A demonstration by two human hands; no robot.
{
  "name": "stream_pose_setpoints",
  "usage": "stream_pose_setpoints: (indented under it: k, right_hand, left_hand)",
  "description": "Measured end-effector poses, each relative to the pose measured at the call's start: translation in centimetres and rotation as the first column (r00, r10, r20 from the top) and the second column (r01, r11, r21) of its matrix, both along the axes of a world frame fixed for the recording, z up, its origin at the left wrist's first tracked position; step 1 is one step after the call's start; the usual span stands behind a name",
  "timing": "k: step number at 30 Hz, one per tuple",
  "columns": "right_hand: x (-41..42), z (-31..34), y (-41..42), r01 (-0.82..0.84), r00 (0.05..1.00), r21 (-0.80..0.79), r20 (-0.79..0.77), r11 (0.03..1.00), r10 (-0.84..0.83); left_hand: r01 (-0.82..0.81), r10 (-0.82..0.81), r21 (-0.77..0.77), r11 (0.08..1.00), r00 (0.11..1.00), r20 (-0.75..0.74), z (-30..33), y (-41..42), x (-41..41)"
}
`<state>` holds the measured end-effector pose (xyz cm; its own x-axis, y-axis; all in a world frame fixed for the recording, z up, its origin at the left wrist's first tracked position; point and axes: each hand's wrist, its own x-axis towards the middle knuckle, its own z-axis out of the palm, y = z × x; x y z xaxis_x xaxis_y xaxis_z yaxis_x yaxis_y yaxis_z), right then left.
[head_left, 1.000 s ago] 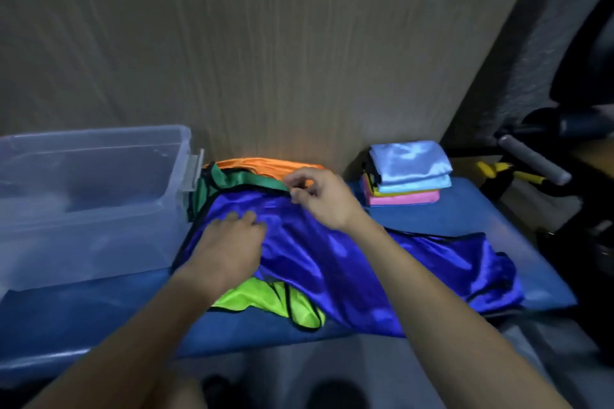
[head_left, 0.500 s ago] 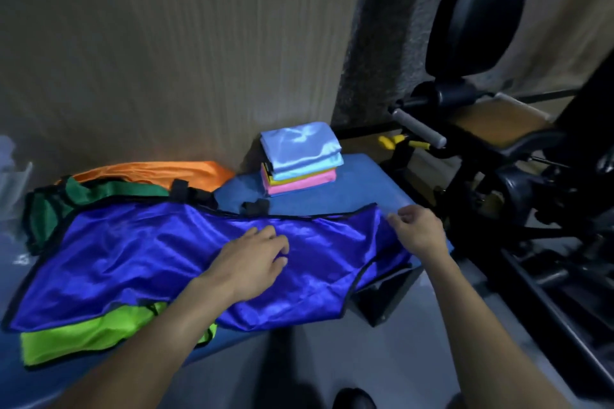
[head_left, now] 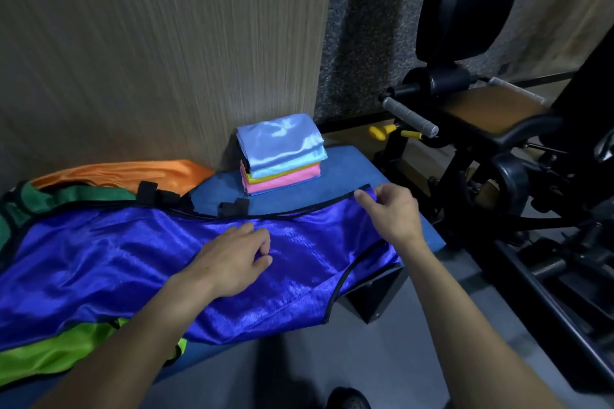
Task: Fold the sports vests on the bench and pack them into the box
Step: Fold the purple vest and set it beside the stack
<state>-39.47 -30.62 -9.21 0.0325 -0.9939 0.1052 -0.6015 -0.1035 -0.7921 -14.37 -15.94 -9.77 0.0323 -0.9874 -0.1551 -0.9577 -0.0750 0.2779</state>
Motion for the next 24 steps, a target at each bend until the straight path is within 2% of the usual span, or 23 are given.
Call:
stream_pose_setpoints:
  k: [3,5,10,12,18,24]
  right_hand:
    - [-0.5,2.0,1.3,0.028,0.996,-0.104,0.088,0.994,-0.019]
    - [-1.1,2.4,1.5,0.066,0.994,-0.055,0.09,0.996,-0.061]
    - [-2.4,0.6,1.0,0.087,0.992,0.176,-0.108,0.981,-0.068]
    - [-2.7,0.2,0.8,0.097,0.986,0.207,-0.156,0.974,-0.065]
    - [-3.4,0.6,1.3,0.06,0.986,0.295,-0.167,0.954,-0.01]
    - [-3.7,-0.9,0.9,0.116,0.915,0.351,-0.402,0.929,0.038]
  left_hand:
    - [-0.003,0.004,0.016,1.0,1.0,-0.015,0.0,-0.2,0.2]
    - [-0.005,0.006,0.018,1.0,1.0,-0.023,0.0,-0.2,0.2]
    - [-0.006,0.006,0.0,1.0,0.999,-0.038,-0.1,-0.1,0.2]
    - [-0.005,0.005,-0.004,1.0,0.999,-0.051,-0.2,-0.1,0.3]
    - [-0.013,0.01,-0.066,0.998,0.999,-0.043,0.3,0.1,0.5]
    - [0.015,-0.017,-0.131,0.991,1.0,-0.012,0.8,0.5,0.2]
